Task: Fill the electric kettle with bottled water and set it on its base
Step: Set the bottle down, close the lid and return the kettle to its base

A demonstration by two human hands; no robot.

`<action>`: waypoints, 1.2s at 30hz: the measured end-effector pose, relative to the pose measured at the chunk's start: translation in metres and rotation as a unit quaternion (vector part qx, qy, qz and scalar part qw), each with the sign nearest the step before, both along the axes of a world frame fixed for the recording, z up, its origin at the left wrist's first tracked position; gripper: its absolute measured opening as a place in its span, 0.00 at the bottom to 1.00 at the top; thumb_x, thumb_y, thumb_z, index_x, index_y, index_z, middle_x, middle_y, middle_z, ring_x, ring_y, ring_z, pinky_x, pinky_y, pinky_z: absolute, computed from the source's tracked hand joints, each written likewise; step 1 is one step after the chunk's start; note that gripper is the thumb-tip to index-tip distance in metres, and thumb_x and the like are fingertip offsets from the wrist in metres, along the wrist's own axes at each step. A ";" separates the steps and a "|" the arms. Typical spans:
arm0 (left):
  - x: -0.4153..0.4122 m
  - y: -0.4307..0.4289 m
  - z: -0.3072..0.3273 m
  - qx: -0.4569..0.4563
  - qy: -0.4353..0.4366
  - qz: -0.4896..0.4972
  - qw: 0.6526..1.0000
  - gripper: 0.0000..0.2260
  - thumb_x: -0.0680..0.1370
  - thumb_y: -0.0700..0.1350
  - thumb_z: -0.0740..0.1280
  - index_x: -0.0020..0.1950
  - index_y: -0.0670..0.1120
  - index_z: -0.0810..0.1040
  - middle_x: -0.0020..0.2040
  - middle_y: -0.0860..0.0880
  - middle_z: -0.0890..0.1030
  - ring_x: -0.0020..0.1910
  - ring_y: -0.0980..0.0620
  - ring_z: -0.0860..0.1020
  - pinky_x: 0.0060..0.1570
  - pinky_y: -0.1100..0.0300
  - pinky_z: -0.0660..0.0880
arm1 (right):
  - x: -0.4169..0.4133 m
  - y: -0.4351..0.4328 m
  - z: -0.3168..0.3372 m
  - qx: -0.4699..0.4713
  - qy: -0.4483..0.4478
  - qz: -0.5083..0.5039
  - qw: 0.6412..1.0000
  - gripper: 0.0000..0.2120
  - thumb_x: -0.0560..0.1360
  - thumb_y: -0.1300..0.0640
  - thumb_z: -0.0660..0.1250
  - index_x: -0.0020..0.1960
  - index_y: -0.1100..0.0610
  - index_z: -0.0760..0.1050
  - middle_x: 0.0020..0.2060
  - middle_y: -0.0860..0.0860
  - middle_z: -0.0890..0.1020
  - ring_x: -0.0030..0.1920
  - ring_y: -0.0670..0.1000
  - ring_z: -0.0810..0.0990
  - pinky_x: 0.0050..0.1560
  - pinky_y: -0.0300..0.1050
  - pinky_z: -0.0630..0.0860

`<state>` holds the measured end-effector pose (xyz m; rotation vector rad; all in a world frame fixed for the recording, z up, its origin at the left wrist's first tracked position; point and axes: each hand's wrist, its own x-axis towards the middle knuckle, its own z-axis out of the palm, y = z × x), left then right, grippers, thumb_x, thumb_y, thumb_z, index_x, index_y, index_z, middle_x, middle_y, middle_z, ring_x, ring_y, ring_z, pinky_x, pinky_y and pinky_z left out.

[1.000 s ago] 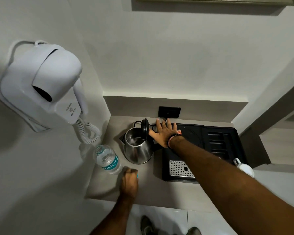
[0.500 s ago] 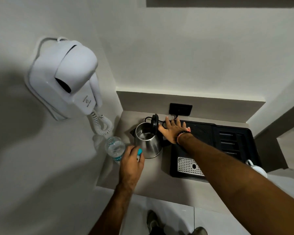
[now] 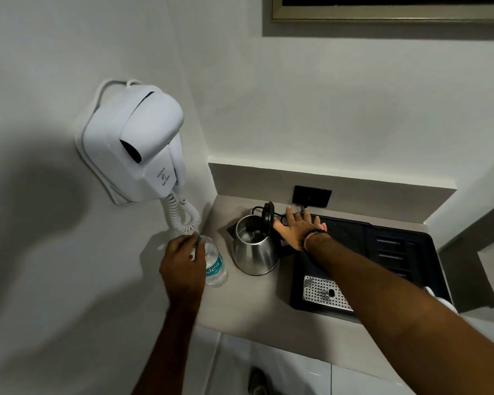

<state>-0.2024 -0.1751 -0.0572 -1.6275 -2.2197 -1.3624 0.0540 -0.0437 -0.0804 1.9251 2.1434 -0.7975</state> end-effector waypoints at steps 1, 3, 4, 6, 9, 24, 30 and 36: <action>0.000 0.000 -0.001 0.005 0.001 0.003 1.000 0.08 0.72 0.39 0.77 0.50 0.39 0.86 0.48 0.43 0.84 0.45 0.46 0.83 0.53 0.61 0.75 | 0.000 0.000 0.000 0.000 0.001 0.000 1.000 0.50 0.70 0.24 0.37 0.82 0.54 0.43 0.82 0.59 0.51 0.81 0.61 0.42 0.77 0.68 0.43; 0.002 -0.001 -0.002 0.007 0.001 0.002 1.000 0.09 0.71 0.40 0.78 0.48 0.38 0.86 0.46 0.43 0.84 0.44 0.47 0.82 0.53 0.65 0.72 | 0.000 0.000 -0.001 0.003 0.004 -0.002 1.000 0.52 0.67 0.23 0.36 0.82 0.54 0.43 0.82 0.59 0.52 0.81 0.61 0.42 0.77 0.68 0.43; 0.002 -0.002 -0.002 0.003 -0.001 0.002 1.000 0.09 0.70 0.41 0.79 0.47 0.39 0.86 0.46 0.43 0.84 0.44 0.47 0.82 0.53 0.67 0.71 | 0.000 0.001 -0.002 0.004 0.008 -0.002 1.000 0.54 0.66 0.22 0.35 0.82 0.54 0.43 0.82 0.59 0.52 0.81 0.61 0.43 0.77 0.68 0.43; 0.000 -0.001 -0.002 -0.002 -0.007 0.012 1.000 0.09 0.69 0.42 0.79 0.46 0.40 0.86 0.45 0.44 0.83 0.44 0.47 0.81 0.51 0.66 0.71 | 0.000 0.001 -0.005 0.004 0.015 -0.005 1.000 0.55 0.65 0.21 0.34 0.82 0.53 0.43 0.82 0.59 0.52 0.81 0.60 0.43 0.77 0.68 0.43; 0.000 0.000 0.000 -0.006 -0.009 0.032 0.999 0.08 0.71 0.43 0.77 0.47 0.40 0.86 0.46 0.44 0.84 0.43 0.45 0.83 0.48 0.61 0.74 | 0.000 0.001 -0.007 0.001 0.026 -0.012 1.000 0.58 0.61 0.19 0.32 0.82 0.53 0.43 0.82 0.58 0.52 0.81 0.60 0.43 0.77 0.67 0.43; 0.014 -0.014 0.007 -0.029 0.058 0.037 0.997 0.16 0.75 0.47 0.74 0.59 0.40 0.83 0.60 0.40 0.83 0.55 0.42 0.83 0.50 0.53 0.78 | 0.000 0.005 -0.010 -0.014 0.059 -0.016 0.998 0.59 0.60 0.19 0.33 0.82 0.52 0.42 0.82 0.56 0.52 0.81 0.59 0.44 0.78 0.66 0.43; 0.048 -0.004 0.022 0.098 0.014 -0.034 0.994 0.10 0.78 0.43 0.69 0.57 0.39 0.82 0.61 0.41 0.81 0.61 0.45 0.79 0.62 0.63 0.73 | -0.006 0.007 -0.005 -0.007 0.099 -0.022 0.995 0.53 0.67 0.20 0.39 0.82 0.52 0.44 0.80 0.58 0.61 0.80 0.60 0.53 0.77 0.67 0.48; 0.081 0.024 0.013 -0.026 -0.079 -0.090 0.992 0.15 0.82 0.41 0.63 0.67 0.39 0.76 0.69 0.42 0.77 0.69 0.45 0.73 0.68 0.66 0.64 | -0.037 0.010 -0.006 0.037 0.040 -0.024 0.998 0.56 0.65 0.17 0.45 0.81 0.53 0.48 0.75 0.61 0.68 0.76 0.63 0.62 0.74 0.71 0.55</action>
